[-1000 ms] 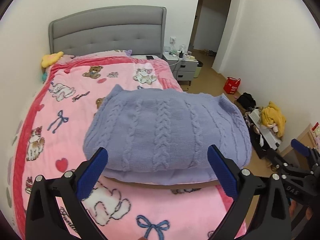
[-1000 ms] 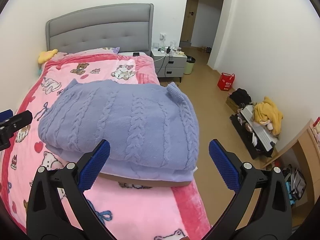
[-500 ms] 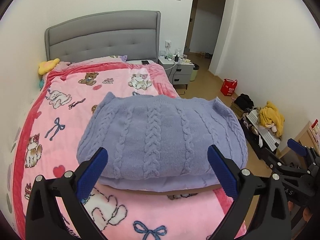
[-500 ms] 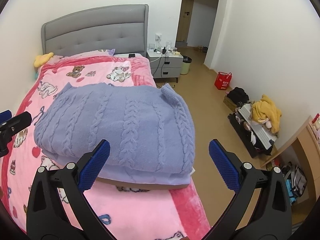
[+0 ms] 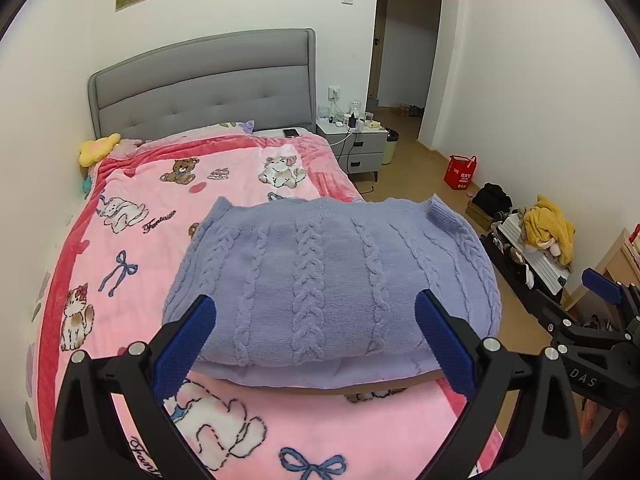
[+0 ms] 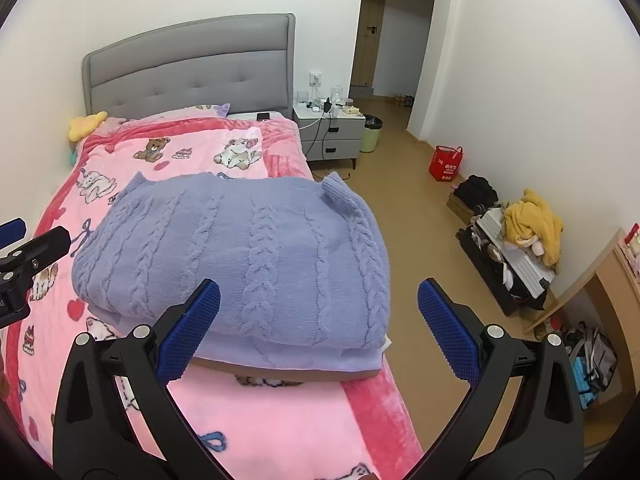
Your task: Fold large clothes
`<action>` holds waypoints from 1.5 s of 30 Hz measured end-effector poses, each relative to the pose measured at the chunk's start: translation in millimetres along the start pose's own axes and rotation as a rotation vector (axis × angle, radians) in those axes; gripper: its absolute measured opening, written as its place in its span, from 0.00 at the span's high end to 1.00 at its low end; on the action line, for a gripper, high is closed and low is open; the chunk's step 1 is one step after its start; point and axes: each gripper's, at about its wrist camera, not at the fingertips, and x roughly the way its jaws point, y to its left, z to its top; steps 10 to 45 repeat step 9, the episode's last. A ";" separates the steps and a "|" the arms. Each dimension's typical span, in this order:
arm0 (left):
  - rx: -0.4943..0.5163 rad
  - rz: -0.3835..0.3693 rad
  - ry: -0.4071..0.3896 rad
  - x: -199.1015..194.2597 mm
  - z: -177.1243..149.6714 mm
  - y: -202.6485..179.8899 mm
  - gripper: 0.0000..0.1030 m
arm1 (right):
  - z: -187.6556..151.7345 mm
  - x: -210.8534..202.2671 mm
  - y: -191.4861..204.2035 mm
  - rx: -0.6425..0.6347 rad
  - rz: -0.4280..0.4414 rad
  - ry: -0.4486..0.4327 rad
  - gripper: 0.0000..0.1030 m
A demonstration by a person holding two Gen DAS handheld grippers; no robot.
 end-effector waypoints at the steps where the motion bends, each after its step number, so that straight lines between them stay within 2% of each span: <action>1: 0.002 0.001 0.000 -0.5 -0.3 -0.5 0.05 | -0.1 -0.3 0.2 0.000 -0.002 -0.001 0.08; 45: 0.008 0.012 -0.002 -2.3 -0.6 -1.8 0.05 | 2.3 -1.6 0.5 -0.003 0.004 -0.004 0.08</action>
